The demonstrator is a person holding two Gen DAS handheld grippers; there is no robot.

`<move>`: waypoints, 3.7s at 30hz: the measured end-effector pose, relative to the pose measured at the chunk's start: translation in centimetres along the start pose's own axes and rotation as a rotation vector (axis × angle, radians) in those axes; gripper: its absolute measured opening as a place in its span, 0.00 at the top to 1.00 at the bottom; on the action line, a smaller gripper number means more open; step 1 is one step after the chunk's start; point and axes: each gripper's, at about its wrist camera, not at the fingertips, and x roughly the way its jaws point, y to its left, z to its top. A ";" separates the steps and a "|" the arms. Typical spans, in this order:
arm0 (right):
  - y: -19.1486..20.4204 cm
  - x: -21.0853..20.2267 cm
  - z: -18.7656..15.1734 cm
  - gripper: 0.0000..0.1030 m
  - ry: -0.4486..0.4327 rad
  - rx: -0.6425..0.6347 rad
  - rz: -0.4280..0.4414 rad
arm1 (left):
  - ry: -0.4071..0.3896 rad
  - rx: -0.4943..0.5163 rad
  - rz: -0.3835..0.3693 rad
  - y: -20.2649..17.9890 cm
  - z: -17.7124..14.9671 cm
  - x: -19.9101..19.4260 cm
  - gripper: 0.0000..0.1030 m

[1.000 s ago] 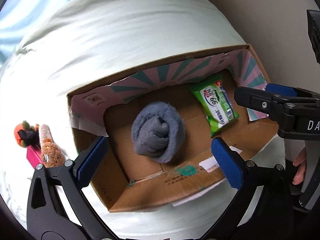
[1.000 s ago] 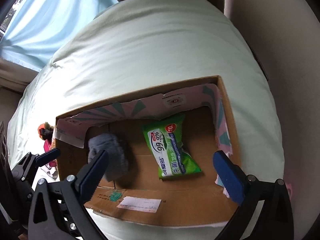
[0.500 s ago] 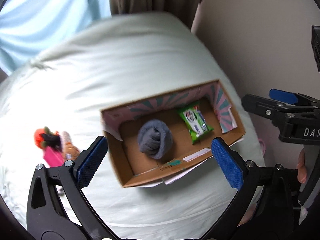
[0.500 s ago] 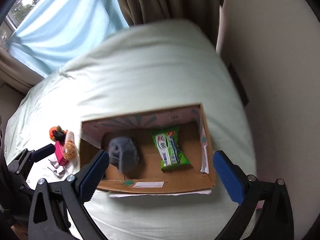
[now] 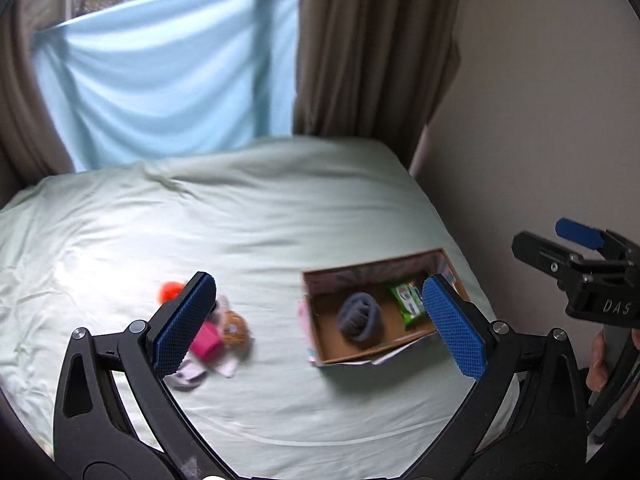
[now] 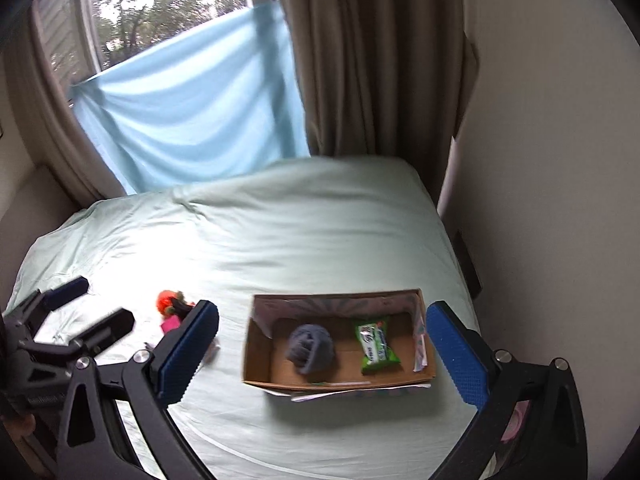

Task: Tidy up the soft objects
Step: 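Withdraw both tools from the box back toward the remaining items, then grasp the grey cloth with the left tool while the right tool grasps the pink pouch, then lift the cloth and pink pouch and carry both over the box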

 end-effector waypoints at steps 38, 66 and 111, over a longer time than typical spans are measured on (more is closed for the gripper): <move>26.6 12.3 -9.4 0.00 -0.076 -0.220 0.110 | 0.074 0.046 -0.057 28.4 -14.6 6.3 0.00; 32.1 37.8 -18.2 0.15 0.140 -0.483 0.252 | 0.212 0.167 -0.082 29.6 -27.2 29.0 0.10; 31.3 26.7 -13.1 0.62 0.097 -0.336 0.227 | 0.125 0.071 0.017 29.5 -18.6 16.5 0.90</move>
